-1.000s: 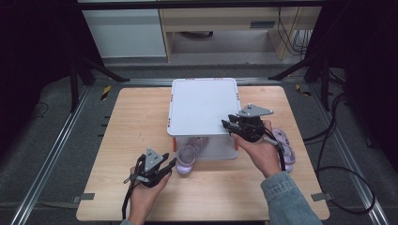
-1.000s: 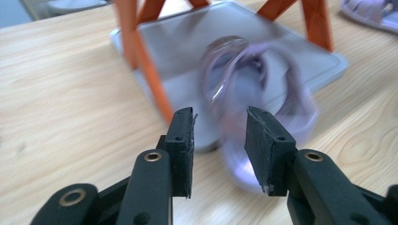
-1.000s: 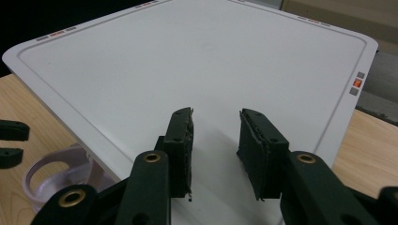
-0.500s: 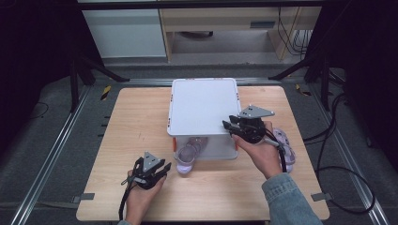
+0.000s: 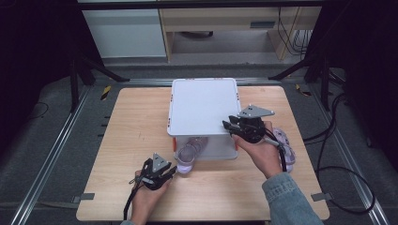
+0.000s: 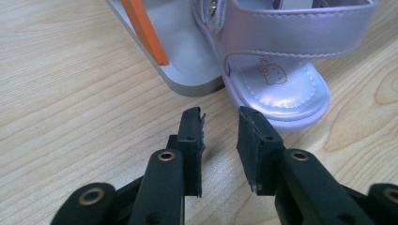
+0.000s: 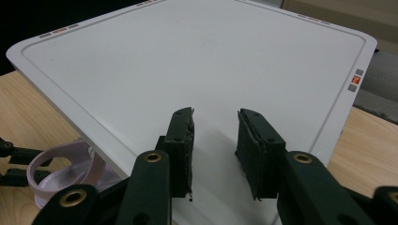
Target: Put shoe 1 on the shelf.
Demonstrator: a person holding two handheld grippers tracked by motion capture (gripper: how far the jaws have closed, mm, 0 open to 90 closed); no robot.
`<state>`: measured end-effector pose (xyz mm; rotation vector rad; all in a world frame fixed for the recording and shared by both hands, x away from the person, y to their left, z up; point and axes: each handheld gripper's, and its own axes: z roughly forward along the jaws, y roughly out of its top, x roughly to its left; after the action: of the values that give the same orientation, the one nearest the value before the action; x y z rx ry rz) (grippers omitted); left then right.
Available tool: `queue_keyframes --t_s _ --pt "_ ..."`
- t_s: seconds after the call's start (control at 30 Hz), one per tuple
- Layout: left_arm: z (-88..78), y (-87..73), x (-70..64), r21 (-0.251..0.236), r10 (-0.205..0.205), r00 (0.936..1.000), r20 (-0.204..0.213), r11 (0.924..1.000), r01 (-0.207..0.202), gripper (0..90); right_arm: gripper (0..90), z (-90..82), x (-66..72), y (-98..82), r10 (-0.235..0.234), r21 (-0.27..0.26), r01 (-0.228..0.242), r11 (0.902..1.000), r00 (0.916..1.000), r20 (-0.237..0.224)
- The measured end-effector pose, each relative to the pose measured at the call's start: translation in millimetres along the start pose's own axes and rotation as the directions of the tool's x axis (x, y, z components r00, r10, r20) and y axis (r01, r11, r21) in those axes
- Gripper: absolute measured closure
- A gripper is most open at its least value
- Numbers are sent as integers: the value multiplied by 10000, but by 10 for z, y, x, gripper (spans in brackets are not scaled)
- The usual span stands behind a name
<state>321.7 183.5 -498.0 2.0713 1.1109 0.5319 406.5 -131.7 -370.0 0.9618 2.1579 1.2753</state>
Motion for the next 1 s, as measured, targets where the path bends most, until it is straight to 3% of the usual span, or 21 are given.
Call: queue_keyframes --t_s 0.2,0.5,0.67,0.8,1.0 --pt "-2 21 -55 -67 0 9998 211 10000 1 703 661 1 -2 -1 40 11 -40 10000 10000 -30" --pt "94 130 -240 -286 214 9973 699 9994 -194 700 662 1 -5 -5 51 -11 -51 10000 10000 -60" --pt "118 142 -283 -325 351 9969 703 9989 -329 695 662 1 -6 -6 53 -17 -53 10000 10000 -74" --pt "32 160 -354 -618 421 9964 736 9974 -376 684 661 1 -9 -9 60 -37 -60 10000 9999 -95" --pt "36 196 -480 -907 663 9960 592 9940 -607 483 659 1 -14 -16 74 -88 -74 9999 9999 -108"
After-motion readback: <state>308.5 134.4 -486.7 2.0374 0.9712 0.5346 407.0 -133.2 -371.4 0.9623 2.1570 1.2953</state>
